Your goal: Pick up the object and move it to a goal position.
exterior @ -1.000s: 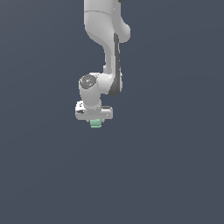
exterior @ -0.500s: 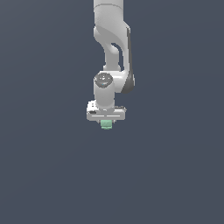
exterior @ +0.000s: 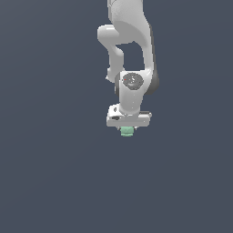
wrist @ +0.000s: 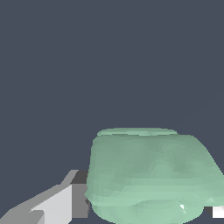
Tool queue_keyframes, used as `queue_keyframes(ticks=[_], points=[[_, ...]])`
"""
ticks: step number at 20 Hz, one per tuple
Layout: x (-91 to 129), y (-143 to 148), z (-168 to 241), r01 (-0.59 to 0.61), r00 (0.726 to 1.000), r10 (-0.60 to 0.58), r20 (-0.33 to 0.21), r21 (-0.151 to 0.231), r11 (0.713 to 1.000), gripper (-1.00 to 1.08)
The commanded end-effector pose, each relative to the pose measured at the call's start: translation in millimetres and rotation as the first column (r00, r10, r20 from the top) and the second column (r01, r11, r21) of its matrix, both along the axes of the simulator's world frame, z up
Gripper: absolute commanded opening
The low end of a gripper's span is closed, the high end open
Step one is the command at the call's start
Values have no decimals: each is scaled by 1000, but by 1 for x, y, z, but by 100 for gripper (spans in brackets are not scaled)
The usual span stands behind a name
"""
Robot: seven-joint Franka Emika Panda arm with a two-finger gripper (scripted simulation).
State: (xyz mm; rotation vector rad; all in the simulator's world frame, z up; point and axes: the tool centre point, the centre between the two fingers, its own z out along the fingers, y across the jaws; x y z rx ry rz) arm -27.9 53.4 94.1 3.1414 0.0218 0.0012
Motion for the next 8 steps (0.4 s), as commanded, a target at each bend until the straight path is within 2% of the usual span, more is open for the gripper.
queue_keyframes(ticks=[1,8], points=[[5,12,4,2,1000,-2,0,0,1000,-100],[9,19,6,2,1000,-2,-1,0,1000,-100]])
